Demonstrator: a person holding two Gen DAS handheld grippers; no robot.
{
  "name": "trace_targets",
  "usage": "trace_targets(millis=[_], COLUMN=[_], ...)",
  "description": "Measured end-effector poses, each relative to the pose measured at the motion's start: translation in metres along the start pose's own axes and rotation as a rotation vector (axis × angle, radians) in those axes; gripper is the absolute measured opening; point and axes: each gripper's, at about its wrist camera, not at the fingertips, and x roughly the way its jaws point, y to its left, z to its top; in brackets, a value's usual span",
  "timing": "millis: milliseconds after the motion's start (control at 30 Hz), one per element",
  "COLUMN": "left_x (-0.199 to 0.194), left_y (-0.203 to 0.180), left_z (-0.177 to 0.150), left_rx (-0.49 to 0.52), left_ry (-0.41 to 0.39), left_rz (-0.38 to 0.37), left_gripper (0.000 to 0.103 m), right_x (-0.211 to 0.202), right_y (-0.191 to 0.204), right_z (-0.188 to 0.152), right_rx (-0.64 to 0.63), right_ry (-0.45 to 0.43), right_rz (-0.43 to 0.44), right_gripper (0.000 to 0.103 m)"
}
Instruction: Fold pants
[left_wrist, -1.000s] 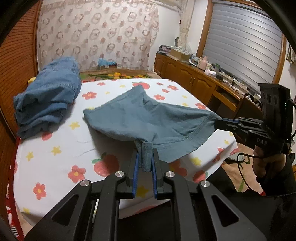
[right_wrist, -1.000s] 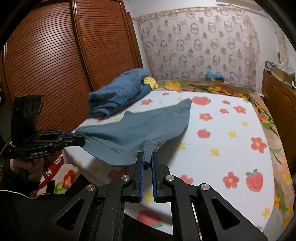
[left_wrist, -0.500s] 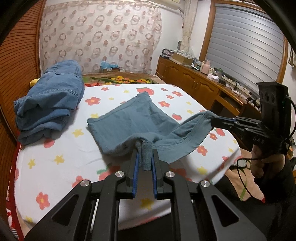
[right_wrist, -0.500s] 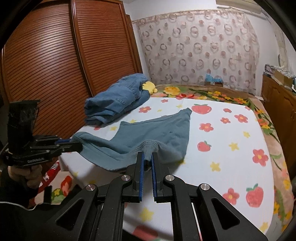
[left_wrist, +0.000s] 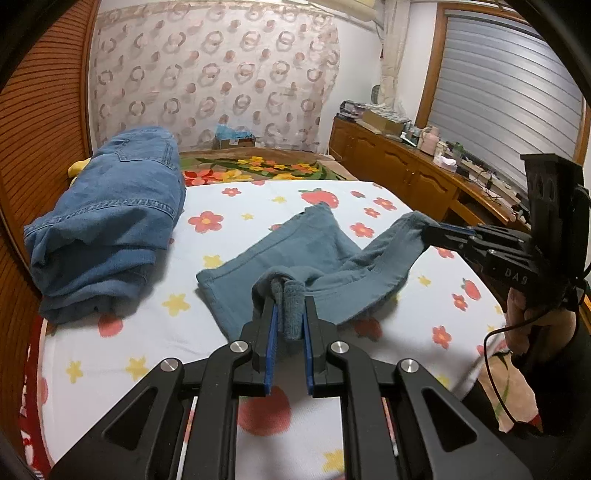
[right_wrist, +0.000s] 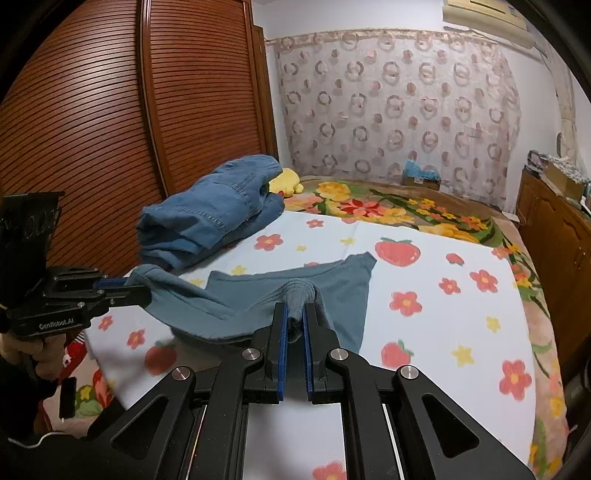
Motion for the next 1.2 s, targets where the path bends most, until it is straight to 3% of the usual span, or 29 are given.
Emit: trace_targets(millis=[367,500,633,700,967,1200], left_x=[0.038,0.036,0.024,0.018,0.024,0.051], left_y=[0.018,0.023,0.029,0.029,0.021,0.011], left_z=[0.005,-0.001,-0.004,-0.007,-0.031,-0.040], left_rx=[-0.036,-0.054,-0.073,-0.074,-0.059,-0.023], left_ry=[0.071,0.079,0.056,0.046,0.098,0.171], left_rz=[0.040,0.050,0.055,0.055,0.036,0.029], left_gripper=[0.014,0.027,0.039,0.045,0.045,0.045], right_x=[0.062,0.061,0.043,0.036,0.044,0.064], right_y=[-0.014,-0.018,-0.027,-0.030,-0.029,-0.022], right_z=[0.014,0.014,0.014,0.009,-0.021,-0.018], right_rx=[0.027,0.035,0.053,0.052,0.029,0.039], right_ry=[0.088,0.094,0.069,0.077,0.183,0.229], right_rz=[-0.019,-0.049,-0.071,-0.072,-0.034,0.017], right_gripper=[0.007,0.015,0.034,0.036,0.042,0.042])
